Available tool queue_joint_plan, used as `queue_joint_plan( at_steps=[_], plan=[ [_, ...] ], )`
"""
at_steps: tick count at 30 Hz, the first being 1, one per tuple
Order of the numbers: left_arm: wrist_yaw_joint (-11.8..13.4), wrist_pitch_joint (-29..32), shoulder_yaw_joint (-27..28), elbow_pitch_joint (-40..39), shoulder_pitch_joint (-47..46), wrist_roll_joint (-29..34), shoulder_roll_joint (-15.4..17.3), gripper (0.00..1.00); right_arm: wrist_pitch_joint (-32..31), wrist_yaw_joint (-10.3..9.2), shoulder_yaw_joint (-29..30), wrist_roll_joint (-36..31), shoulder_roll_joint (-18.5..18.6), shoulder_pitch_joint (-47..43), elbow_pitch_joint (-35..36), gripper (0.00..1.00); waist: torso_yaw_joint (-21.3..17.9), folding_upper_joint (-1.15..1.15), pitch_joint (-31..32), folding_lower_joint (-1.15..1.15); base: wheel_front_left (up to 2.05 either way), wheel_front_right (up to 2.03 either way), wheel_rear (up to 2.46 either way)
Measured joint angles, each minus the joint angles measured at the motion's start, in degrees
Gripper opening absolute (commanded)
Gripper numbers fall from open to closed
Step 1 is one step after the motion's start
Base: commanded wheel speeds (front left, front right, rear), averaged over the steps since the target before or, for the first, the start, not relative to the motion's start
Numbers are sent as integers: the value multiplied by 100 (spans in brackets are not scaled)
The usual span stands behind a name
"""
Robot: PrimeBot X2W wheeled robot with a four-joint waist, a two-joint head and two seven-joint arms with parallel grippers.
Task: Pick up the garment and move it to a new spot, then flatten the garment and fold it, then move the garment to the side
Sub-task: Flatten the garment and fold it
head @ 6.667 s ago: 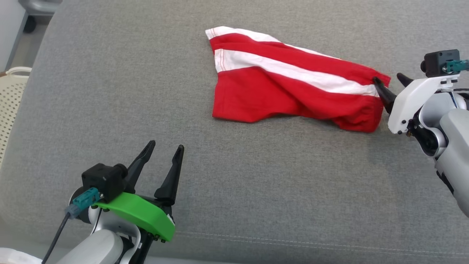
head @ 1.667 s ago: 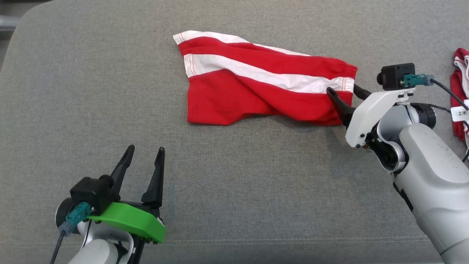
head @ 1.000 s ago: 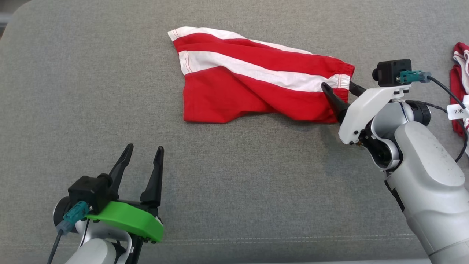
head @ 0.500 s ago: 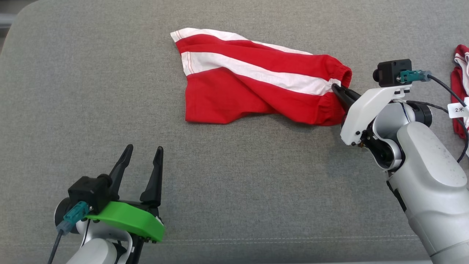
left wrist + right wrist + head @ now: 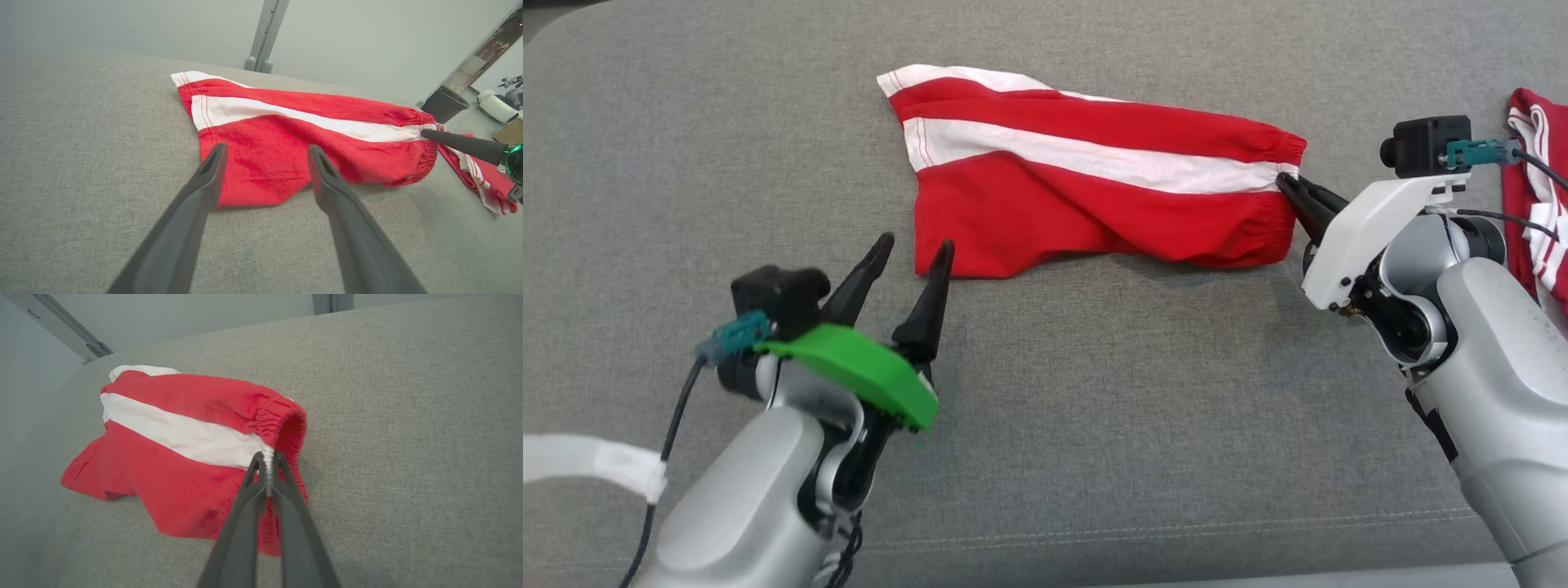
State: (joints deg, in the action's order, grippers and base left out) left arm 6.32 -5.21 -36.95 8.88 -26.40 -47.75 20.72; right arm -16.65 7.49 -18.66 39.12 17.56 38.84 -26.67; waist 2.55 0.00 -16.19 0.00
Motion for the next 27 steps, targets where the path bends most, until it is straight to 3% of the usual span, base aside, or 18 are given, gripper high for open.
queue_joint_plan(
  at_steps=[7,16,27],
  plan=[
    [-416,631,258,1864,-1337,-737,-705,100,-37,0,-276,183,-11,81,134,0,-183,0,-149,0,0,0,0],
    [-740,757,470,3688,-2299,-972,-962,100,97,0,-588,327,-71,403,119,0,-459,0,-402,0,0,0,0],
    [-1063,398,495,4758,-2792,-1011,-1221,100,189,0,-778,495,156,428,134,0,-628,0,-545,0,0,0,0]
  ],
)
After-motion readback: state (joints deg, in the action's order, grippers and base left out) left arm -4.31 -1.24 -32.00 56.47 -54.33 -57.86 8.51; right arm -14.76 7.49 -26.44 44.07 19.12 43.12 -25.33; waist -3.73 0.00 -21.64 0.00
